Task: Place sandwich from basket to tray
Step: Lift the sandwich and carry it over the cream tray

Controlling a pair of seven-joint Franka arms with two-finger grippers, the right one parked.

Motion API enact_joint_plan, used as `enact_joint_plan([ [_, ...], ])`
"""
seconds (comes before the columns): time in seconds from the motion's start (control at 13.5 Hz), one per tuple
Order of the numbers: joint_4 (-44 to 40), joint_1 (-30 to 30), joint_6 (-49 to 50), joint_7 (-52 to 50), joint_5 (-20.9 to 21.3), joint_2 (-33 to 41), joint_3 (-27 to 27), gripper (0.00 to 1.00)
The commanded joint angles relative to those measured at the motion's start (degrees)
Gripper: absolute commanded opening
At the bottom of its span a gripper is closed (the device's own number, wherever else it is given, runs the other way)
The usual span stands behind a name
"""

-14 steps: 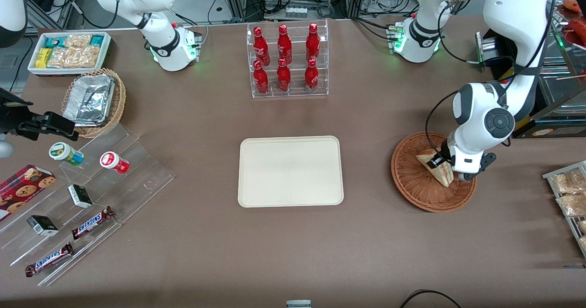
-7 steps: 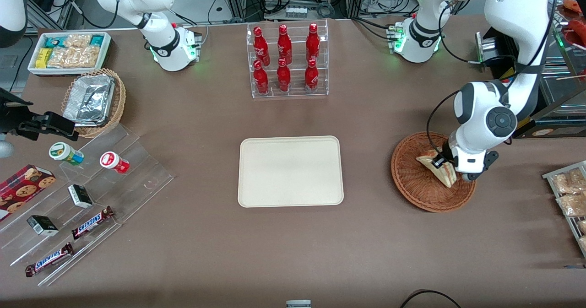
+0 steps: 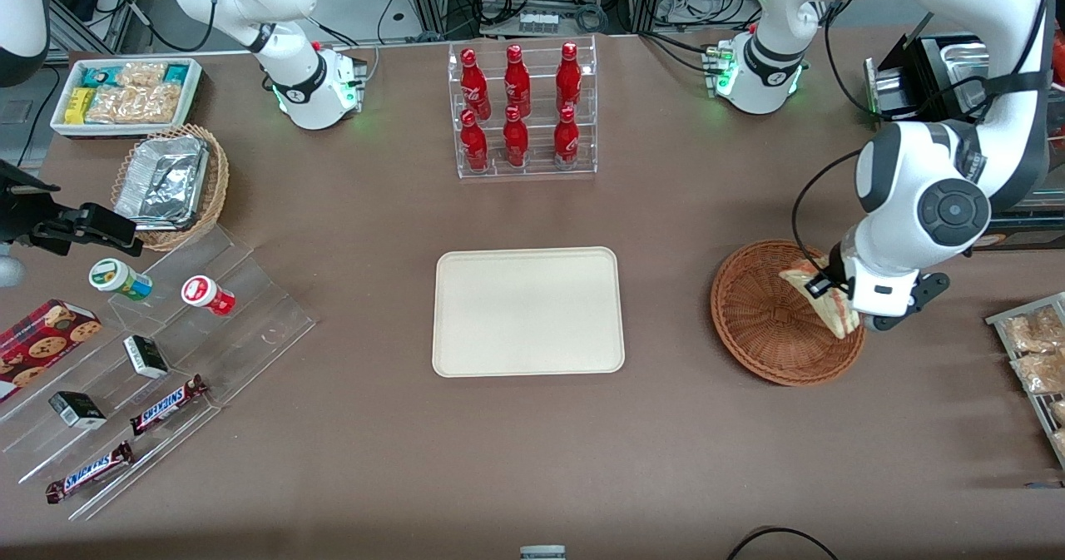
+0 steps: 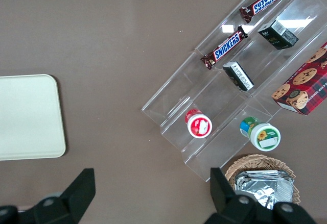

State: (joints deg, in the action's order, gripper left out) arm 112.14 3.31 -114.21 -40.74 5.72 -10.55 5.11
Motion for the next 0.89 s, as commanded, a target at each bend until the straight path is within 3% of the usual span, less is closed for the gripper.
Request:
enact_joint_plan([
  [0.0, -3.33, 0.82, 2.41, 0.92, 0.96, -1.31, 3.66, 0.00],
  [0.15, -3.68, 2.13, 2.15, 1.27, 0.96, -1.84, 6.21, 0.00],
  [0.81, -15.70, 20.84, 1.71, 0.83, 0.26, -14.39, 6.40, 0.00],
])
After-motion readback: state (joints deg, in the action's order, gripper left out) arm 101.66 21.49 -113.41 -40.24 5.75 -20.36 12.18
